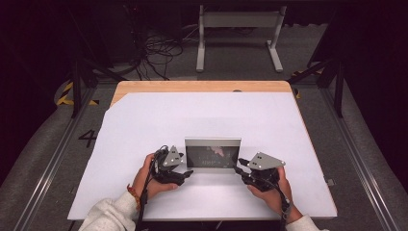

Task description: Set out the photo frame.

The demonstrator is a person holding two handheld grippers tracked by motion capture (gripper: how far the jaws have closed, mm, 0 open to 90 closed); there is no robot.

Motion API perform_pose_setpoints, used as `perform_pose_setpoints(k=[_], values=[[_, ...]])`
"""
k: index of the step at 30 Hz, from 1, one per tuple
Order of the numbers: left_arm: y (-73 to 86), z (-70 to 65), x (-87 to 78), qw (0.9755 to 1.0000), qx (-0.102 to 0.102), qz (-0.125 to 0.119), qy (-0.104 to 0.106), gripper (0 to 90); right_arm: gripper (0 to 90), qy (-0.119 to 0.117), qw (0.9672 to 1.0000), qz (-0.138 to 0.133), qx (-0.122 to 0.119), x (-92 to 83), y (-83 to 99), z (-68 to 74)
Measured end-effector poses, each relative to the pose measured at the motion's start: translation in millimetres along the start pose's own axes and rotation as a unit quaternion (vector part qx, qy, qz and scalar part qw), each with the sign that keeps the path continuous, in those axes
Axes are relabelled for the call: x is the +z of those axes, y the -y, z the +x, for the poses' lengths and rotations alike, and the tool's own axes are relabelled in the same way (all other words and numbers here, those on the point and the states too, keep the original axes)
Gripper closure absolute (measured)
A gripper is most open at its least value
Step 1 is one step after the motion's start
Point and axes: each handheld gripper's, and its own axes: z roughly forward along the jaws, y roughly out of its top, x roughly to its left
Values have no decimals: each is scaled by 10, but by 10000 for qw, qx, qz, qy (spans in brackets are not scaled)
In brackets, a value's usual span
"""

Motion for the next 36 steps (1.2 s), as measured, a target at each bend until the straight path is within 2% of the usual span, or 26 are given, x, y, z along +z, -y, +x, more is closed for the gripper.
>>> perform_pose_setpoints(k=[5,8,15,23,30,36], values=[[0,-13,-36,10000,11,-49,-32,272,612,32,10000,7,-80,-47,-7,-18],[24,-16,-70,10000,33,-41,-44,264,561,69,9997,8,-235,-75,-17,-27],[84,-14,-184,9998,111,-86,-137,257,503,164,9985,82,-508,-138,-3,-36],[152,-3,-245,9996,145,-109,-207,230,452,242,9985,82,-479,-202,46,-97],[229,36,-291,9995,62,-165,-259,217,407,334,9986,152,-370,-225,104,-133],[287,59,-331,9994,24,-162,-292,206,379,397,9984,186,-370,-248,138,-161]])
